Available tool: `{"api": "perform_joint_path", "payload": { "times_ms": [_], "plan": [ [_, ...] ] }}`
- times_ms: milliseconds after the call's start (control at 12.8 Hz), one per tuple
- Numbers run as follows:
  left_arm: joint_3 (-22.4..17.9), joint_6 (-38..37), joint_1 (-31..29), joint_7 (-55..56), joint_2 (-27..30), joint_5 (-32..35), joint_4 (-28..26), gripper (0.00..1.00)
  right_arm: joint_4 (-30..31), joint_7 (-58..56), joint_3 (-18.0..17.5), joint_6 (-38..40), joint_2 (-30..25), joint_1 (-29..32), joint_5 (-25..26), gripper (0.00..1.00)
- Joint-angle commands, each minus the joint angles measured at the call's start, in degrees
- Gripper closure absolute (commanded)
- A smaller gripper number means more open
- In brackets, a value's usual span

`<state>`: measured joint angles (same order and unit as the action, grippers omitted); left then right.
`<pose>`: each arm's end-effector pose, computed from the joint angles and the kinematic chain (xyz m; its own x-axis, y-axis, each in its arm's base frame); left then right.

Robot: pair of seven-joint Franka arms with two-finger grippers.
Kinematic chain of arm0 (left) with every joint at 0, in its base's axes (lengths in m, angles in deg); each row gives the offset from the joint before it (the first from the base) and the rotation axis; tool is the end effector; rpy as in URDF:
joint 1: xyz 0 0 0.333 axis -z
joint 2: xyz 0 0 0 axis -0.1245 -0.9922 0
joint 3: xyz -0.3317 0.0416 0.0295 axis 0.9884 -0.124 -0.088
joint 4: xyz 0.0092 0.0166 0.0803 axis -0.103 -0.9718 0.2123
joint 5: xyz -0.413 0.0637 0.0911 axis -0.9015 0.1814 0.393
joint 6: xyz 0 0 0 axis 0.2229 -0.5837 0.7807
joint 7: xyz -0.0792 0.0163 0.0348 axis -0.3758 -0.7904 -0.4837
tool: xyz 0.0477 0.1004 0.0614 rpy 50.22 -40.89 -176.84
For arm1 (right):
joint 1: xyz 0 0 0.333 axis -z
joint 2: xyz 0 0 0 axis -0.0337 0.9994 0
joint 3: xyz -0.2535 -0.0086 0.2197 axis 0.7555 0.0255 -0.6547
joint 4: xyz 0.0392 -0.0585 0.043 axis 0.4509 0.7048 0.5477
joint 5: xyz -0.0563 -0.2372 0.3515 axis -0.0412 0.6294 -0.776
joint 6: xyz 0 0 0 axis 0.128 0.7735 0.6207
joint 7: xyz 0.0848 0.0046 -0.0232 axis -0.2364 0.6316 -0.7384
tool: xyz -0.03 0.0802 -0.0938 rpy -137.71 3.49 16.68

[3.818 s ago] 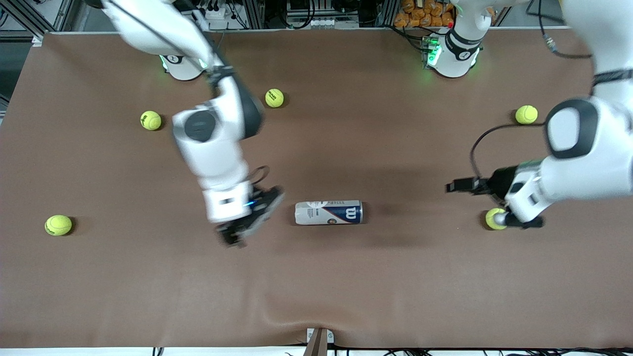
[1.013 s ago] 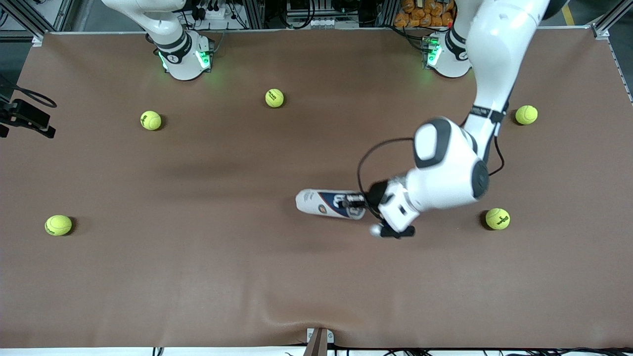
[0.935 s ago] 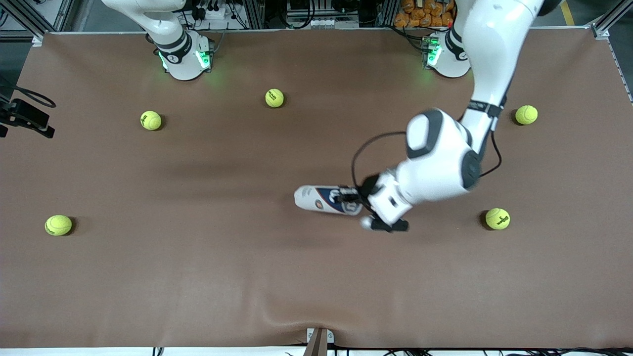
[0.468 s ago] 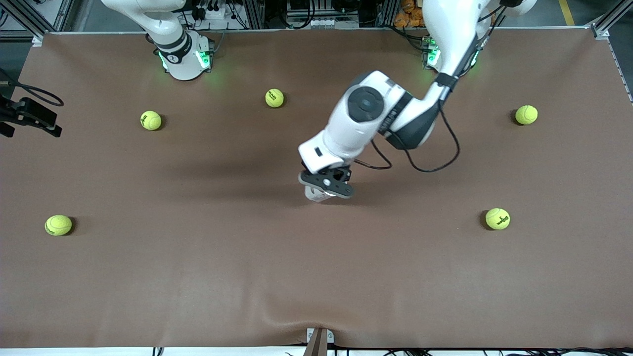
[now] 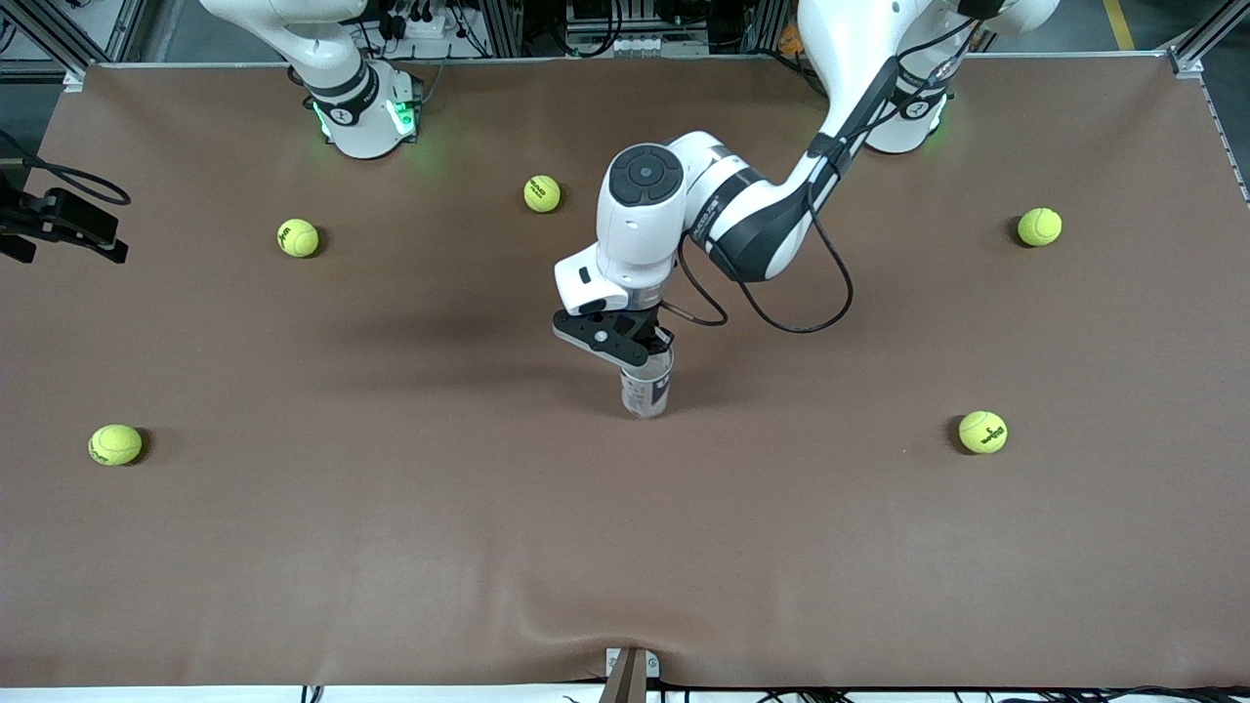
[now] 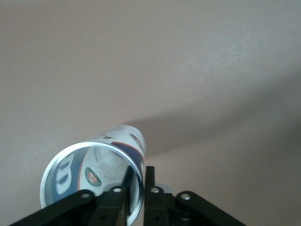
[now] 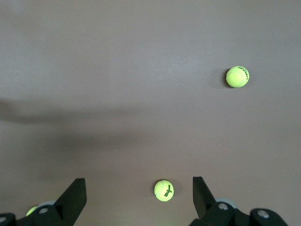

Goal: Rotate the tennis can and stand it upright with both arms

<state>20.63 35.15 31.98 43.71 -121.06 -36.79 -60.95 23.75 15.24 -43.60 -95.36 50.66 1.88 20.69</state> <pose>0.5532 -0.5584 0.3412 0.8767 -0.4501 0.1696 -0.4605 -0.8873 0.0255 0.5873 -0.0311 0.6498 0.9995 -0.0057 -0.0326 -0.0050 -0.9998 0.0212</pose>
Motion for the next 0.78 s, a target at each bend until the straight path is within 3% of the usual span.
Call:
{"api": "perform_joint_path", "payload": {
  "times_ms": [0, 234, 390, 701],
  "plan": [
    [-0.59, 0.22, 0.07, 0.16, -0.2, 1.34, 1.45, 0.0, 0.07, 1.19, -0.02, 0.54, -0.59, 0.22, 0.1, 0.0],
    [-0.5, -1.96, -1.06, 0.16, 4.62, 0.91, 1.27, 0.0, 0.07, 1.19, -0.02, 0.02, -0.41, -0.12, 0.1, 0.0],
    [-0.15, -8.01, -4.83, -0.19, 9.71, 0.12, 1.27, 0.0, 0.07, 1.1, -0.02, 0.1, -0.24, -0.13, 0.1, 0.0],
    [-0.06, -21.46, -18.79, -0.72, 20.62, -4.9, 1.01, 0.0, 0.07, 1.1, -0.02, 0.54, -0.15, -0.21, 0.1, 0.0]
  ]
}}
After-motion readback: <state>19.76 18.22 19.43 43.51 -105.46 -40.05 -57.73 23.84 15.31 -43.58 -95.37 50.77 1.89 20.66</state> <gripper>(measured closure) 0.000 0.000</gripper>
